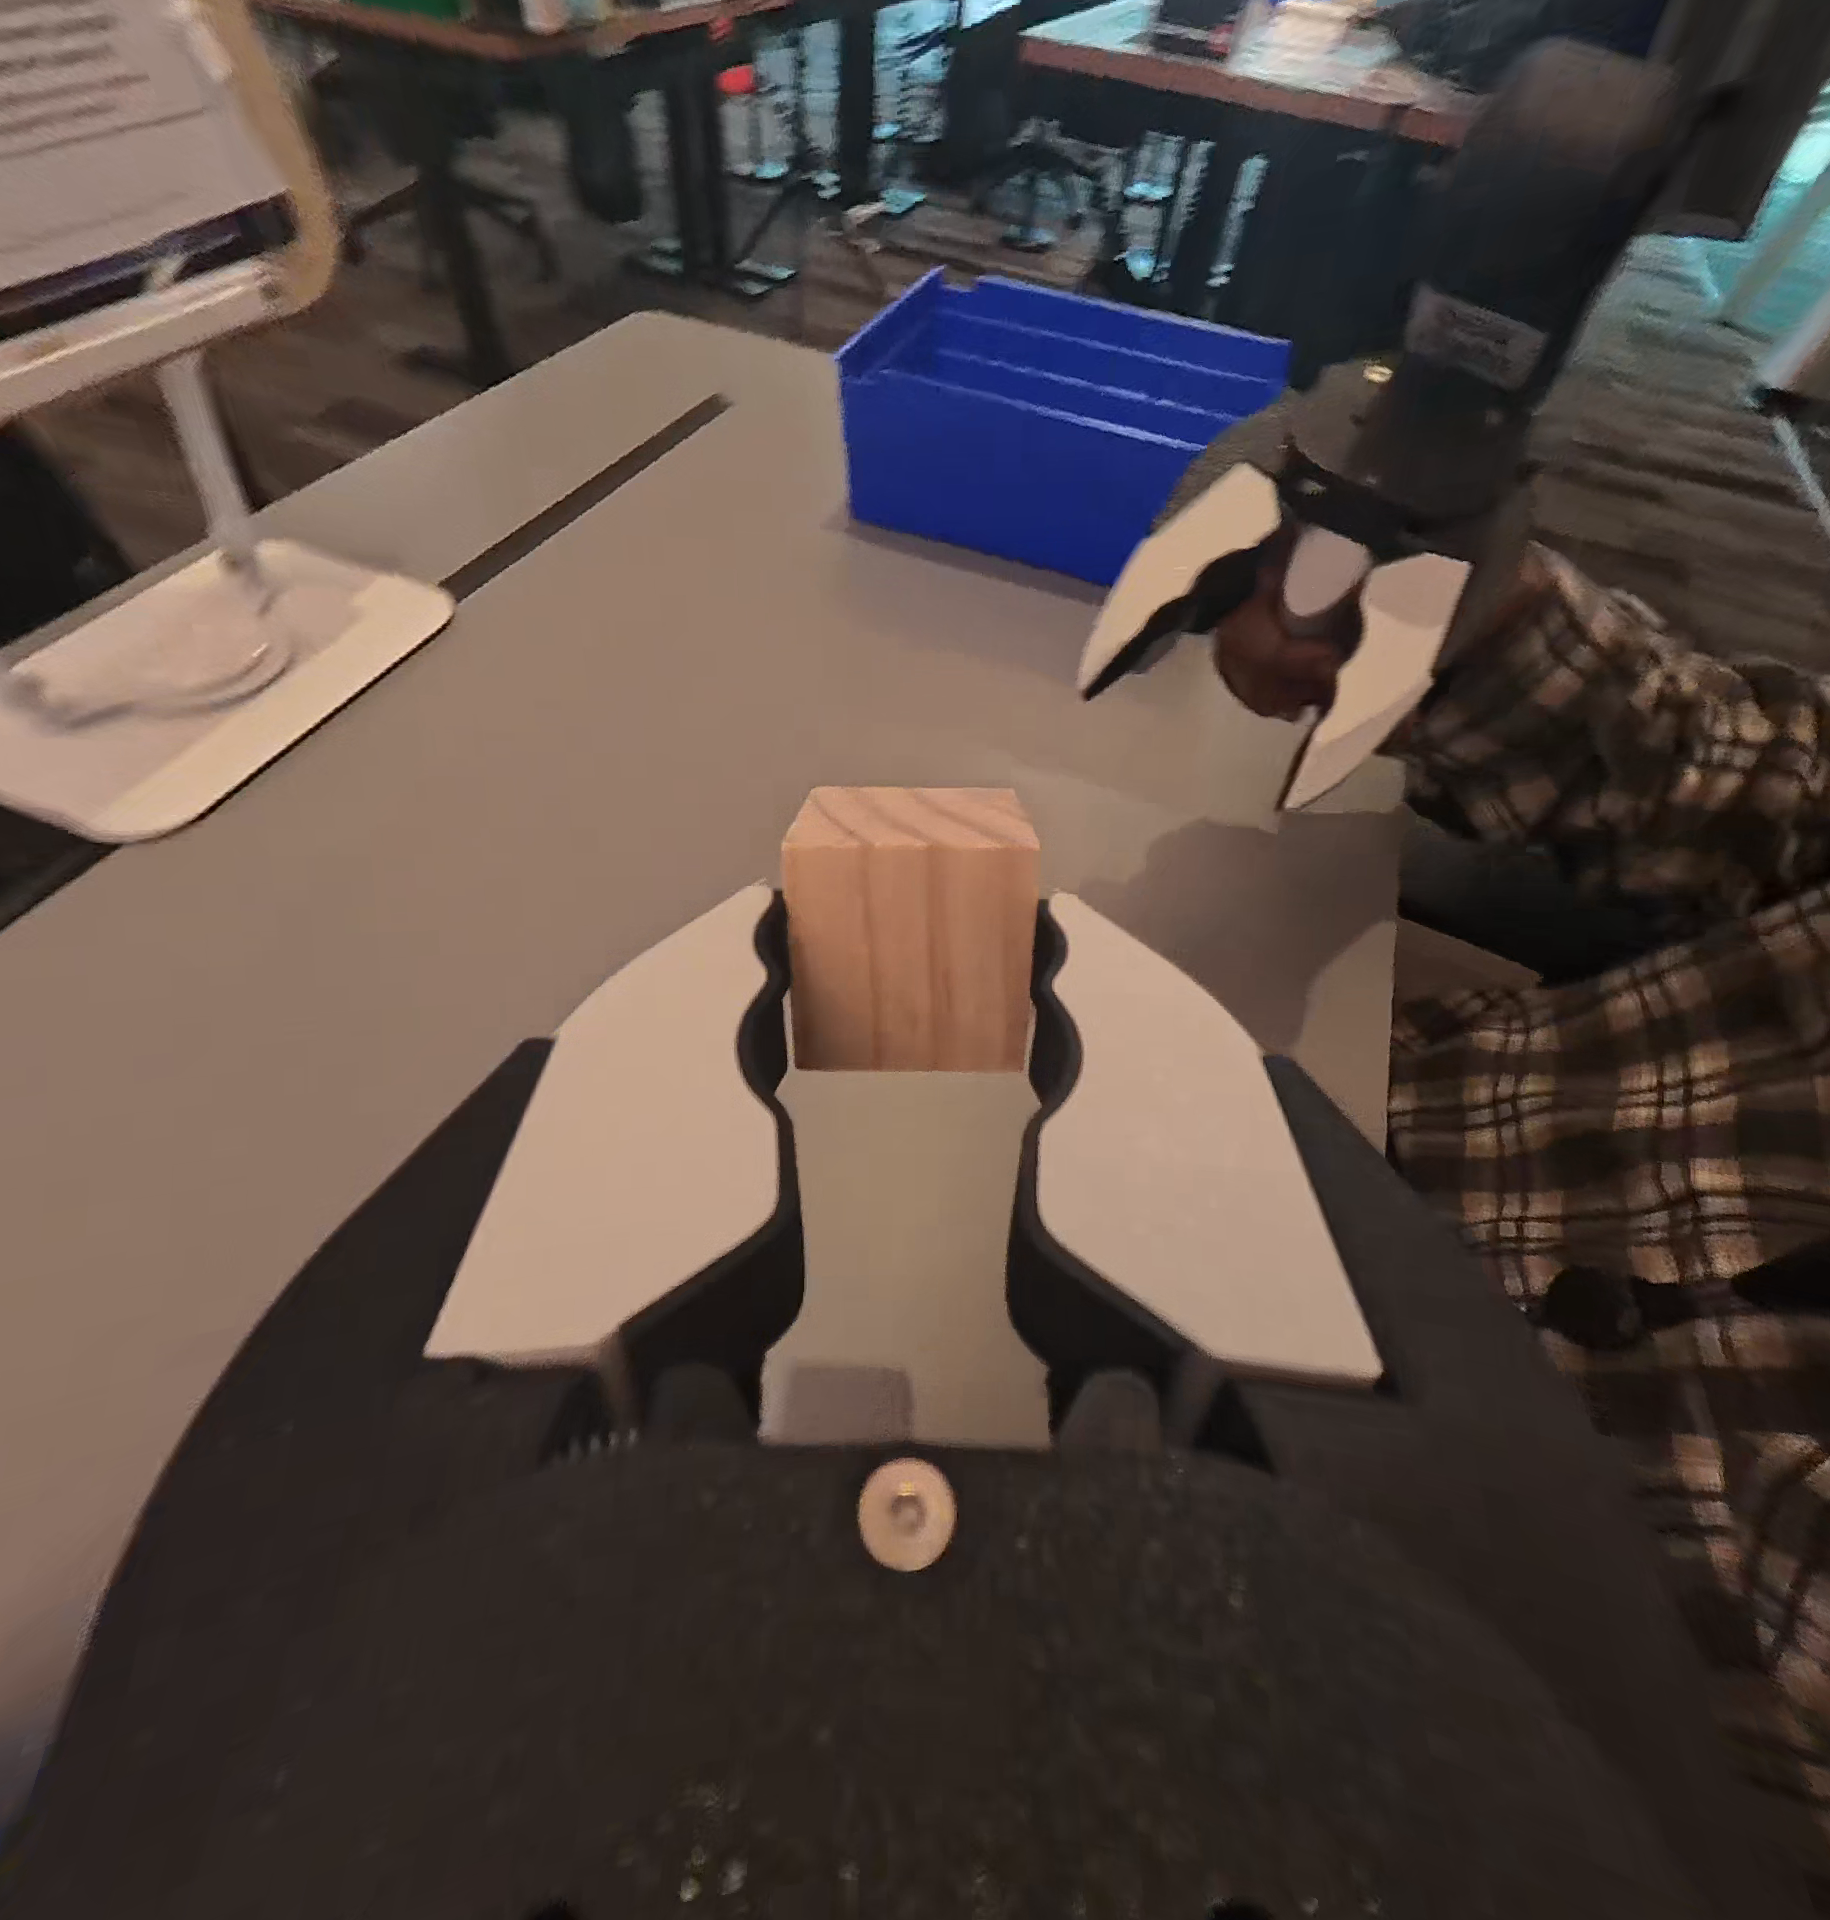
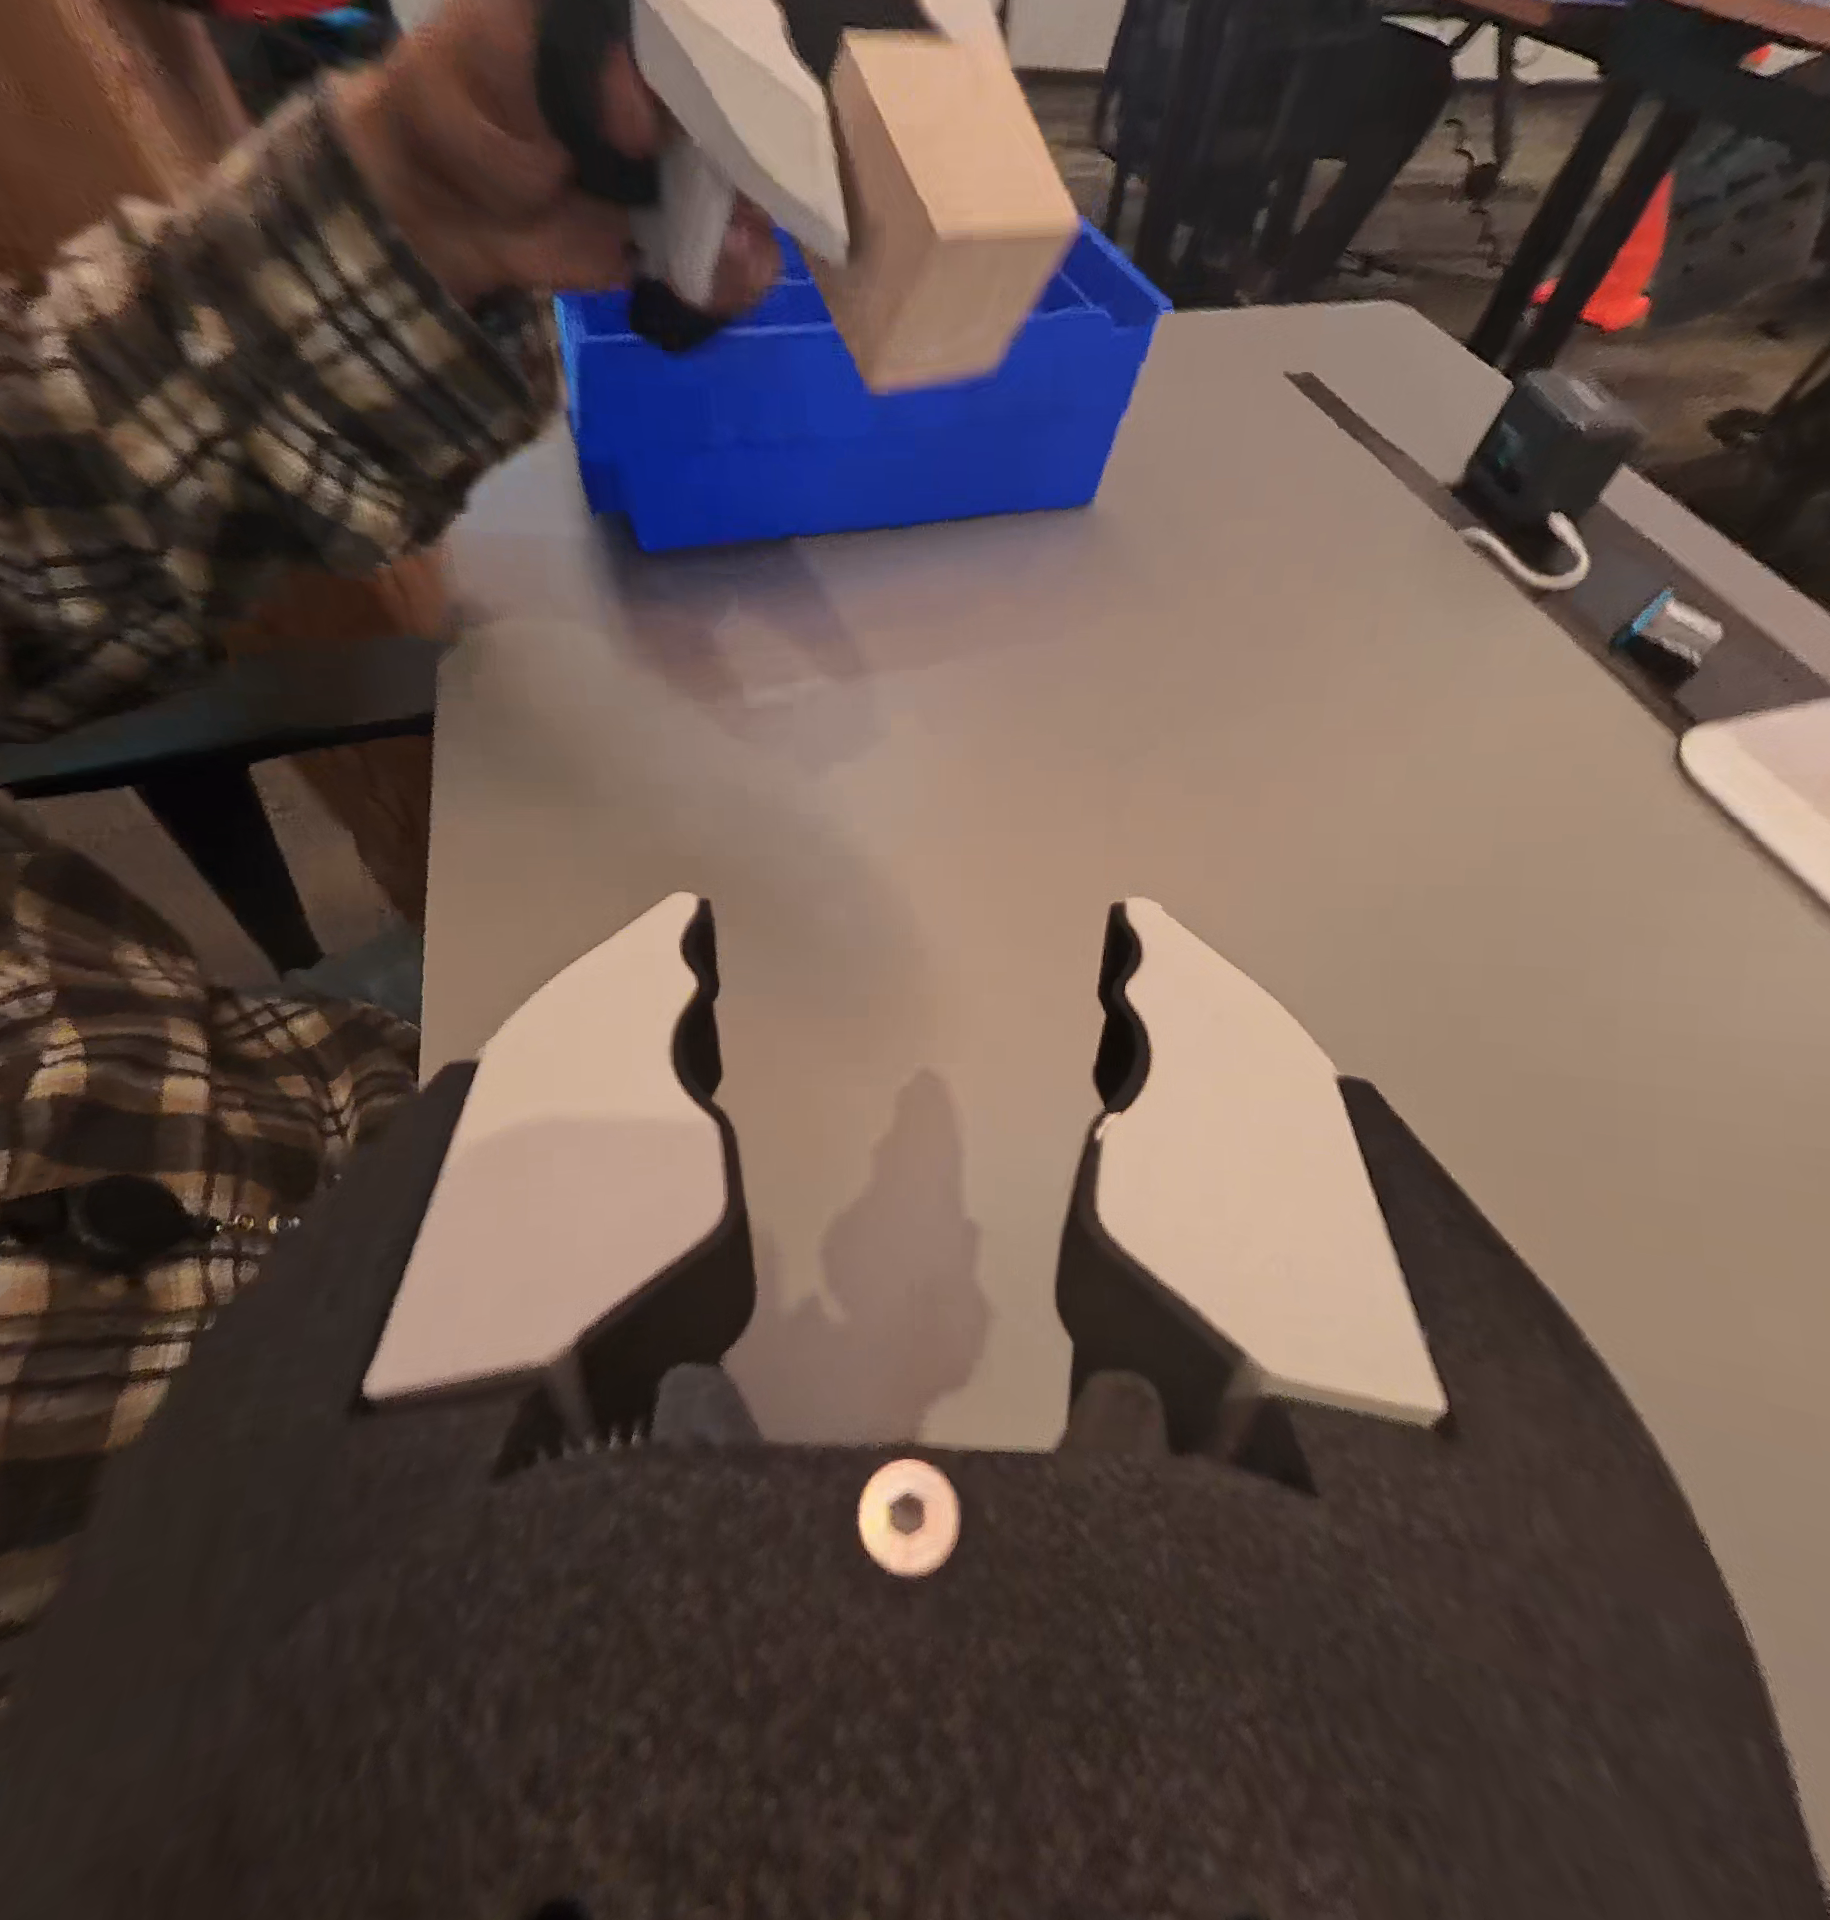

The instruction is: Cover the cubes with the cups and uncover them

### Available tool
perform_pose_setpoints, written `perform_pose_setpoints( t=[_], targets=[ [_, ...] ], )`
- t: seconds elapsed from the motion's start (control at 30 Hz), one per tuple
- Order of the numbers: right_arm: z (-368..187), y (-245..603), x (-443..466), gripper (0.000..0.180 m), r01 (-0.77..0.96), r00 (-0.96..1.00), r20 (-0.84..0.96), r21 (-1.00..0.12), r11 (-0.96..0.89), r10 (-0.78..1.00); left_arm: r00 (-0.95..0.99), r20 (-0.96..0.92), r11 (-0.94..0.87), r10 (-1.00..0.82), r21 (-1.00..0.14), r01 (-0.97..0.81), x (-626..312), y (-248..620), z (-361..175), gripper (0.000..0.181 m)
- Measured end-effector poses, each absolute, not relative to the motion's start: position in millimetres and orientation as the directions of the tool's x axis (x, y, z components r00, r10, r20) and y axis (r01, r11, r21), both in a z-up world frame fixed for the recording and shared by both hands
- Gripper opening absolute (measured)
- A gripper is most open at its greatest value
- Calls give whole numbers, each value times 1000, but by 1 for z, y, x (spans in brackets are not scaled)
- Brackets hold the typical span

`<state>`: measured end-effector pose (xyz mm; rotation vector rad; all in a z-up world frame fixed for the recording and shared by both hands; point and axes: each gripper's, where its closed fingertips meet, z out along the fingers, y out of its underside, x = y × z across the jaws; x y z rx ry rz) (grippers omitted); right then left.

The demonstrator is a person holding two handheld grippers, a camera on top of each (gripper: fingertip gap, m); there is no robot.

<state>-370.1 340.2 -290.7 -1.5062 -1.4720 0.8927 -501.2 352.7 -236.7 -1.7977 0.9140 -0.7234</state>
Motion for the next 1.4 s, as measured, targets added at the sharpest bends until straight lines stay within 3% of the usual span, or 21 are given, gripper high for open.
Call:
perform_pose_setpoints(
  t=[0.17, 0.47, 0.67, 0.83, 0.93, 1.0, 1.1, 1.2, 1.4],
  targets=[
    [-256, 347, -399, 72, 284, -15, 88, -955, 89, 996, 340, 124, -164, -932, -982, -93, -460, 350, -231, 43],
    [-244, 351, -442, 61, 6, -94, -110, -994, -109, 990, 240, 164, -151, -957, -986, 73, -444, 346, -235, 43],
    [-242, 340, -449, 42, -16, -195, -175, -983, -181, 965, 208, 163, -143, -964, -984, 110, -440, 342, -236, 43],
    [-242, 336, -449, 41, 32, -205, -169, -986, -166, 964, 214, 156, -138, -964, -986, 98, -441, 339, -236, 43],
    [-232, 343, -445, 41, 87, -187, -186, -981, -173, 965, 322, 129, -108, -938, -991, 83, -462, 341, -225, 61],
    [-231, 356, -445, 41, 219, -117, -155, -968, -126, 981, 404, 121, -90, -907, -992, 93, -486, 339, -210, 63],
    [-243, 374, -453, 41, 518, -65, -83, -855, -37, 994, 577, 104, -73, -810, -994, 77, -529, 332, -188, 63],
    [-266, 390, -468, 41, 782, -59, -22, -623, 32, 998, 737, 73, -78, -672, -997, 27, -570, 319, -170, 61],
    [-328, 401, -513, 41, 973, -147, 23, -179, 148, 989, 889, -2, 17, -458, -1000, 6, -629, 283, -137, 53]
  ],
)
